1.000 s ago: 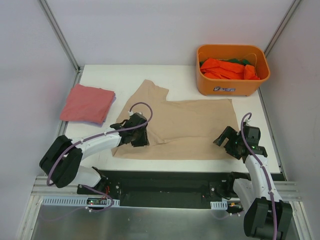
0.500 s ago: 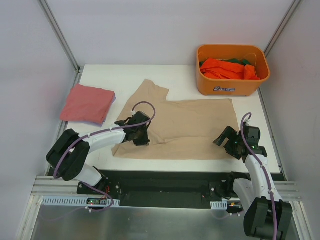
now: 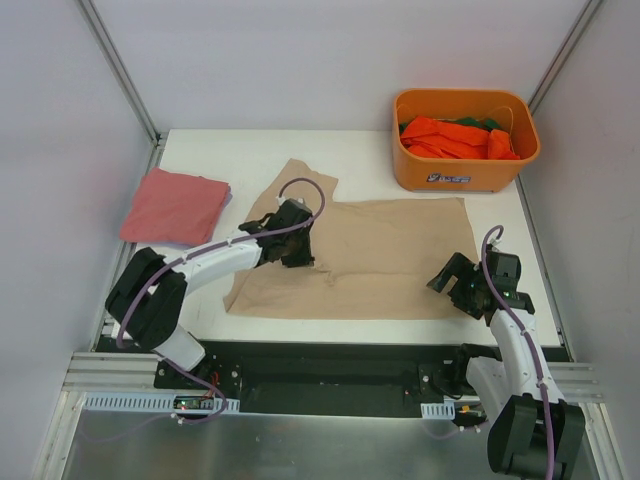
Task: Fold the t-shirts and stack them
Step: Fold the flattened tshirt in 1/3 of the way
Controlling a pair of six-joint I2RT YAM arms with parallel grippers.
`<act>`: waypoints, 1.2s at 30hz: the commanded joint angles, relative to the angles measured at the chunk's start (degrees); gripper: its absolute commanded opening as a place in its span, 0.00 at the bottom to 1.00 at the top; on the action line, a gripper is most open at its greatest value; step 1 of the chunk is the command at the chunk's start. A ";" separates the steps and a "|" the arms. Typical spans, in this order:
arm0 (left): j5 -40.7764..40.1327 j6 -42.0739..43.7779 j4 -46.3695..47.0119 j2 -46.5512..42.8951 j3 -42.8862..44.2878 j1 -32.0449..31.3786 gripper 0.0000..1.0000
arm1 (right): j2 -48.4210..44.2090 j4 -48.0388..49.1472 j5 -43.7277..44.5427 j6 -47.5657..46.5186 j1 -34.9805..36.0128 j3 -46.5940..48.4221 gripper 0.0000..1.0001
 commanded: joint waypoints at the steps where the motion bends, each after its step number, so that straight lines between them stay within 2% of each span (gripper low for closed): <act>1: -4.21 4.48 0.73 5.14 7.68 -0.51 0.00 | -0.42 -0.61 0.86 0.02 0.32 0.03 0.96; 7: -10.11 6.33 0.81 10.16 13.49 -0.51 0.00 | -0.86 -0.70 1.30 0.02 0.32 0.03 0.96; 10: -10.03 9.22 0.81 12.53 16.57 -0.51 0.00 | -0.86 -0.70 1.30 0.02 0.32 0.03 0.96; 17: 2.79 21.52 3.36 18.94 22.54 -0.69 0.00 | -1.04 -0.79 1.74 -0.06 0.32 0.03 0.96; 18: 3.50 22.23 3.28 20.00 23.42 -0.69 0.05 | -1.04 -0.79 1.83 0.02 0.32 0.03 0.96; 20: 4.30 23.12 3.10 21.06 24.22 -0.69 0.34 | -1.13 -0.87 1.74 0.02 0.32 0.11 0.96; 26: 3.69 22.60 3.19 16.77 23.17 -0.69 0.88 | -2.62 -0.79 1.65 -0.06 0.32 -0.15 0.96; 27: 2.81 22.24 3.45 15.36 22.56 -0.77 0.93 | -2.97 -0.61 1.39 -0.07 0.32 -0.15 0.96; 29: 1.32 21.54 5.02 10.89 20.28 -0.77 0.99 | -4.02 -0.44 1.21 -0.24 0.32 -0.06 0.96; 36: -6.51 15.13 8.28 -1.42 7.02 -0.69 0.99 | -13.24 2.90 -0.11 -0.77 0.32 -1.91 0.96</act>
